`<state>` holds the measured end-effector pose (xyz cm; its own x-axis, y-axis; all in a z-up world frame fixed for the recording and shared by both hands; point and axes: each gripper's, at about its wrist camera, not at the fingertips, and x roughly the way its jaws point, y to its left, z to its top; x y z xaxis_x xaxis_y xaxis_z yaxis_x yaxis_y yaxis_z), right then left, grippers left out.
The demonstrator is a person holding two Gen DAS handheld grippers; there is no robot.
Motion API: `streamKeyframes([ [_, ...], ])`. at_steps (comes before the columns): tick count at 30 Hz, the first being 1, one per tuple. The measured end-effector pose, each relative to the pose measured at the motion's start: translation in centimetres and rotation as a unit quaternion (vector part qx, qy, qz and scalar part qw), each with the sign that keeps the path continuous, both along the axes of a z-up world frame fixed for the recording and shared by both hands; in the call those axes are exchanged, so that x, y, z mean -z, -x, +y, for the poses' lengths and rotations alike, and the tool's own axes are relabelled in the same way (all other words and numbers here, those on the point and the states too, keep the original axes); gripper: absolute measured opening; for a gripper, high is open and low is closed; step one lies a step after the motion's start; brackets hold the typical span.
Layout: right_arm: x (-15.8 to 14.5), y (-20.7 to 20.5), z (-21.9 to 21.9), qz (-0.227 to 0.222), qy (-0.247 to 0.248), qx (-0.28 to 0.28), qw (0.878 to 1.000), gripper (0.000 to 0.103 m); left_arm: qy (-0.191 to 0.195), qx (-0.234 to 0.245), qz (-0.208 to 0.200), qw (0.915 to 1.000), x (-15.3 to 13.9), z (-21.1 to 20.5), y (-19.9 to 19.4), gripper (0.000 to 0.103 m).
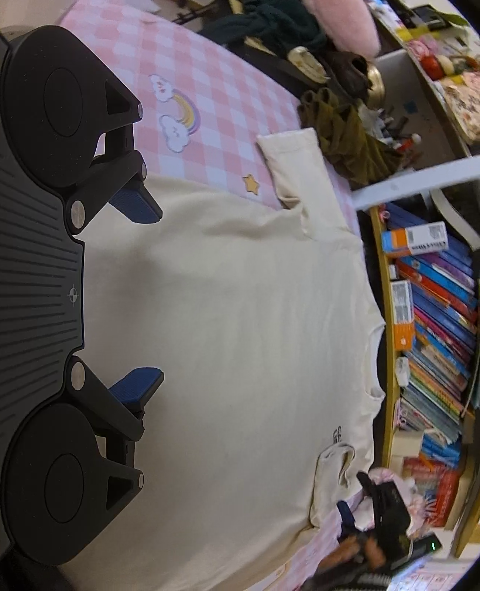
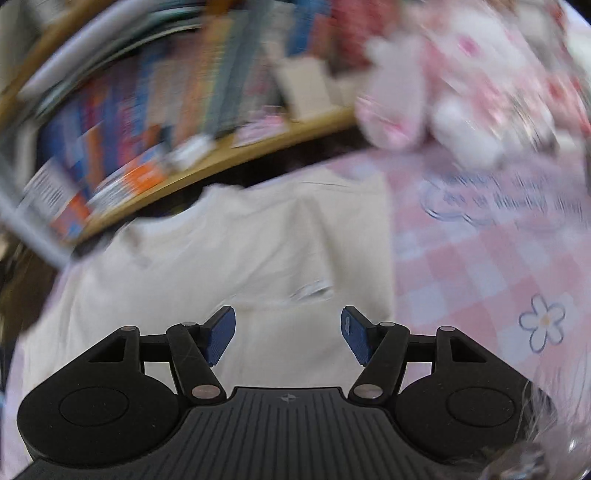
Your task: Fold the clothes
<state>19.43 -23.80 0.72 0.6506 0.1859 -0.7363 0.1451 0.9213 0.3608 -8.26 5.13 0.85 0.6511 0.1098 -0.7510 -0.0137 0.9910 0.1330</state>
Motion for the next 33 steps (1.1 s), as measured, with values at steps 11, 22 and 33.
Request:
streamKeyframes([
  [11,-1.6,-6.8,3.6,-0.013,-0.092,-0.034,0.995,0.053,-0.001,-0.037,-0.004,0.9993,-1.1,1.7,0.0,0.087],
  [22,-1.1,4.4,8.7,-0.099,0.038,-0.172,0.979,0.06,0.004,-0.018,-0.017,0.9997,-1.2,0.9,-1.0,0.088],
  [33,2.9,7.6,10.1,-0.091,0.228,-0.204,0.948,0.034,-0.008,0.01,-0.017,0.9998,-1.3,-0.4,-1.4,0.088],
])
